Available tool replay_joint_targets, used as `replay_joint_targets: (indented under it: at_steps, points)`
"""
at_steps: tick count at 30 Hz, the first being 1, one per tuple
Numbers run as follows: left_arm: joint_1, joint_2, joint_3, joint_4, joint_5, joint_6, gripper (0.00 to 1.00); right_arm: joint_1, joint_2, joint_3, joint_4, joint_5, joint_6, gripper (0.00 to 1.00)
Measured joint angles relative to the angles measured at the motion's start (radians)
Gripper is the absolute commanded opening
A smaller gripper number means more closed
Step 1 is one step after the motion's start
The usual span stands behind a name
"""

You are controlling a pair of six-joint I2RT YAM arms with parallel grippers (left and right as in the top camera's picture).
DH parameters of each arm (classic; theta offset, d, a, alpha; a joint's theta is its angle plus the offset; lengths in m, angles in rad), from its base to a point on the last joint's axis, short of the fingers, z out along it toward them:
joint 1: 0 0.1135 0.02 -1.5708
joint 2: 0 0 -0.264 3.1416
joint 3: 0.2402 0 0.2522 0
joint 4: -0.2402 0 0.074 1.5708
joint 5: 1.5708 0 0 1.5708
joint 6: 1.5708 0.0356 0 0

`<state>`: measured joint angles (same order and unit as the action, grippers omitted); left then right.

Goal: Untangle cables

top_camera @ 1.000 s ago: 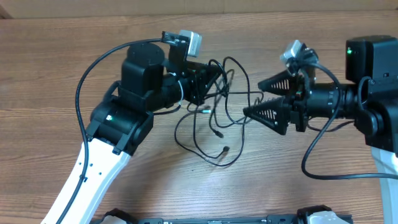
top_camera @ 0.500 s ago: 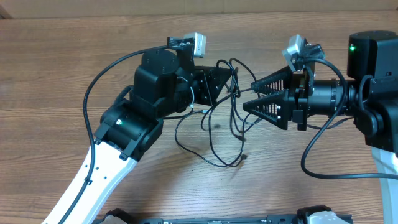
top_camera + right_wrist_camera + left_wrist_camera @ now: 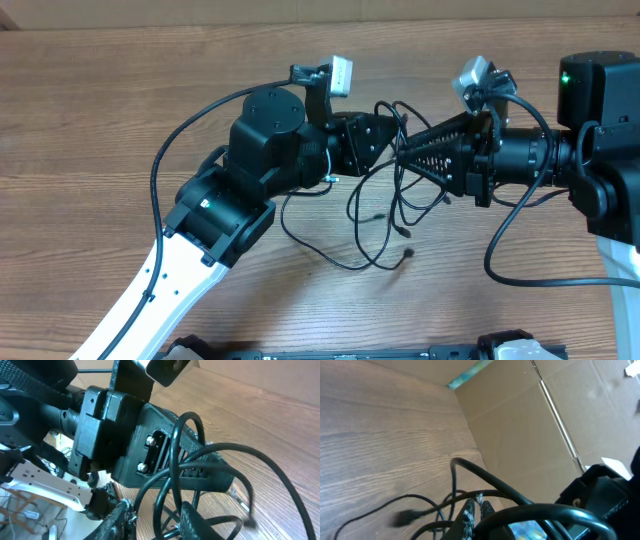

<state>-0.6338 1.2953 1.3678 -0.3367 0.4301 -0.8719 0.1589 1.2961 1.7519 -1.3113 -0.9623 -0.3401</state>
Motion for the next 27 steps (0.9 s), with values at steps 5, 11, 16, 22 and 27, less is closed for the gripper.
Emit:
replay_joint_targets:
  at_steps: [5,11,16,22,27]
  points:
    - [0.0,0.001,0.0,0.012,0.035,-0.047,0.04,0.0,0.0,0.0,0.001,0.013,-0.002,0.07]
    - [-0.013,0.001,0.0,0.021,0.036,-0.071,0.04,0.0,0.0,0.0,0.0,0.02,0.0,0.04]
    - [-0.017,0.001,0.0,0.016,0.003,-0.072,0.04,0.0,0.0,0.0,-0.022,0.023,-0.011,0.04]
    - [-0.039,0.001,0.0,0.007,-0.068,-0.073,0.04,-0.001,0.005,0.0,-0.21,-0.045,-0.245,0.04]
    - [-0.047,0.001,0.0,0.005,-0.106,-0.098,0.04,-0.002,0.011,0.001,-0.345,-0.074,-0.514,0.04]
